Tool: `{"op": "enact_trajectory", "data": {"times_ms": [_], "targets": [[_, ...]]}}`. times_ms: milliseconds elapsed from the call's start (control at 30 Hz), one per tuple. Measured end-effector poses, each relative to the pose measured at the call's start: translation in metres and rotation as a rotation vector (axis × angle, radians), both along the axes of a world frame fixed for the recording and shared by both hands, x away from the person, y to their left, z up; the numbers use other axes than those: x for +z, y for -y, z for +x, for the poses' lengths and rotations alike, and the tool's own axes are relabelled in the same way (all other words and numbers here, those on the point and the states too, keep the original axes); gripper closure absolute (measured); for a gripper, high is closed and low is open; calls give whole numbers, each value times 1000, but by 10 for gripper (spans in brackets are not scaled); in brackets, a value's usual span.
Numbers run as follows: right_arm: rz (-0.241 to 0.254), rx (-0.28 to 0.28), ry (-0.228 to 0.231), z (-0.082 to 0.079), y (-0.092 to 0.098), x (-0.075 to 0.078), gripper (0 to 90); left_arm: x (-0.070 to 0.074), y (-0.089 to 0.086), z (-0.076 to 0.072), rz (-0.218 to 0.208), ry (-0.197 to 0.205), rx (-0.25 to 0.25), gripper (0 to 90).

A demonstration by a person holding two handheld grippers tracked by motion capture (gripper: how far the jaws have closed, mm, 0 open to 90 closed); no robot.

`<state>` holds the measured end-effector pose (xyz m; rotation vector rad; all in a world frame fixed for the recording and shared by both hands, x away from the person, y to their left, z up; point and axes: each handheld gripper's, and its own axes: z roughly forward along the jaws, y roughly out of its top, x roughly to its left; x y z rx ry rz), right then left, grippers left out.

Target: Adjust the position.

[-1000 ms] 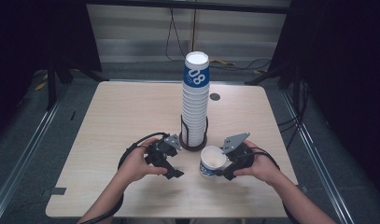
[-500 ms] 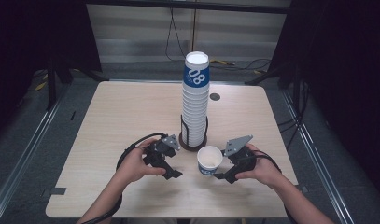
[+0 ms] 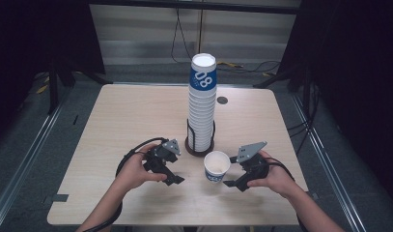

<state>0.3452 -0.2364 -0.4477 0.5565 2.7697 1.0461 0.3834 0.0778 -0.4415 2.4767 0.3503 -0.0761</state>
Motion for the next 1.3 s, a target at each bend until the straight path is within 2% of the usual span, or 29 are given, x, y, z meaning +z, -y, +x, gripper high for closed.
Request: {"op": "enact_trajectory", "data": {"times_ms": [233, 367, 533, 733, 867, 1033, 1133, 1167, 1233, 1300], "targets": [[13, -21, -11, -3, 10, -5, 146, -3, -11, 2, -7, -9, 21, 180], [28, -39, -20, -4, 18, -7, 136, -3, -18, 1, -26, -11, 39, 177], [46, -67, -22, -5, 25, -7, 136, -4, -26, 2, -20, -6, 53, 177], [43, -74, -24, -7, 29, -8, 137, -6, -34, 2, -17, -8, 67, 175], [42, -73, -30, -8, 30, -10, 136, -7, -41, 2, -32, -13, 76, 175], [35, -70, -35, -8, 30, -10, 136, -8, -45, 3, -16, -11, 75, 175], [35, -69, -36, -8, 31, -9, 136, -9, -49, 3, -28, -15, 93, 175], [36, -67, -35, -8, 31, -9, 137, -8, -51, 4, -8, -8, 76, 176], [36, -72, -39, -8, 32, -8, 137, -8, -51, 3, -28, -13, 101, 175], [42, -75, -42, -8, 34, -6, 136, -7, -53, 4, -30, -10, 98, 175]]}}
